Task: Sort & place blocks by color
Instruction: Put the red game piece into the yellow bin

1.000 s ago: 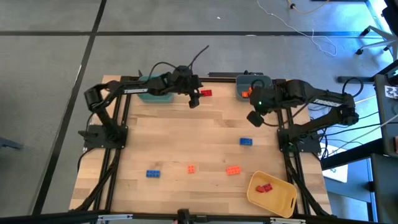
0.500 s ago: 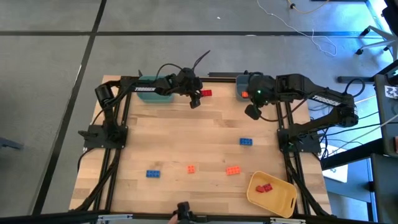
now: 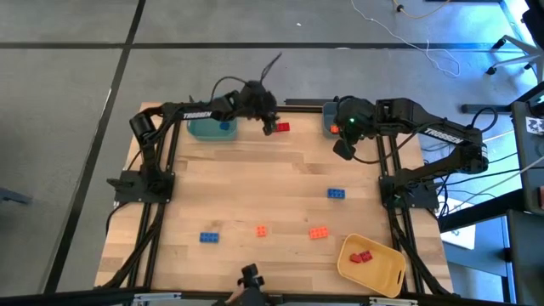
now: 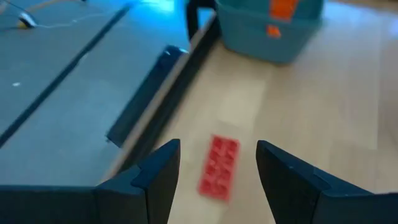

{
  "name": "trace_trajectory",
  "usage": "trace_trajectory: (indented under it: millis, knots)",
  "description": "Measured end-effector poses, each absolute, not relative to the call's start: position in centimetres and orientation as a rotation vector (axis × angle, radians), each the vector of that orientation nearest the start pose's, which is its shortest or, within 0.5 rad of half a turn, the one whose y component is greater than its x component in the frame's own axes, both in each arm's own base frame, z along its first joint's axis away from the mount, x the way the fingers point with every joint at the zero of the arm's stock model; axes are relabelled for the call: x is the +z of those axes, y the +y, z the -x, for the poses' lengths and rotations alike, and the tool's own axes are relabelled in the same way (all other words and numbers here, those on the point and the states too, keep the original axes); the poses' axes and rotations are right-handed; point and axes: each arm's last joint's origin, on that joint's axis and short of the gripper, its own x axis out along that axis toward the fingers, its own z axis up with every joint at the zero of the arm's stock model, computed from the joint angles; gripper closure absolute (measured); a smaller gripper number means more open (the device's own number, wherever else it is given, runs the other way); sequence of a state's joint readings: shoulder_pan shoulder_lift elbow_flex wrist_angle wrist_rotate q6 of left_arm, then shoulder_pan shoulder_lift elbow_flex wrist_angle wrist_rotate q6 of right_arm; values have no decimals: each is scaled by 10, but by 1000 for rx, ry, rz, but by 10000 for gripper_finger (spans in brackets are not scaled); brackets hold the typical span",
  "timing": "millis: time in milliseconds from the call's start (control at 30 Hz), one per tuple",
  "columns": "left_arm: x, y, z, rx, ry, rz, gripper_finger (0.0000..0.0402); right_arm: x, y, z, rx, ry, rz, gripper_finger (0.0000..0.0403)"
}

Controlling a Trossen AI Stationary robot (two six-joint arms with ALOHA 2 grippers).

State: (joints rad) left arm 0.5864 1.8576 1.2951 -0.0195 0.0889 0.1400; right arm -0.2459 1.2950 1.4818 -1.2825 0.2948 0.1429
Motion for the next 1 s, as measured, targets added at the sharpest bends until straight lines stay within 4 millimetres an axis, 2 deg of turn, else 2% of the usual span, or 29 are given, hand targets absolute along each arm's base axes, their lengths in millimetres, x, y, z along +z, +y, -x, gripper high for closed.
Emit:
trace_trajectory:
  millis: [167,233,400,600,867,1000]
  knots:
    - [255,241,-355,445,577,67,198,377,-62,-213,-552,1075,-80,325]
    - [258,247,-360,426,625,94,198,377,-62,-213,-552,1076,-80,325]
    - [250,259,-380,367,777,124,198,377,-62,-213,-552,1075,-80,325]
    - [231,258,-391,245,968,54,198,377,-62,-213,-552,1075,-79,325]
    - [214,256,-395,106,1006,-36,198,377,-62,-213,-550,1076,-78,324]
    - [213,254,-395,114,1024,-70,198,377,-62,-213,-551,1076,-78,324]
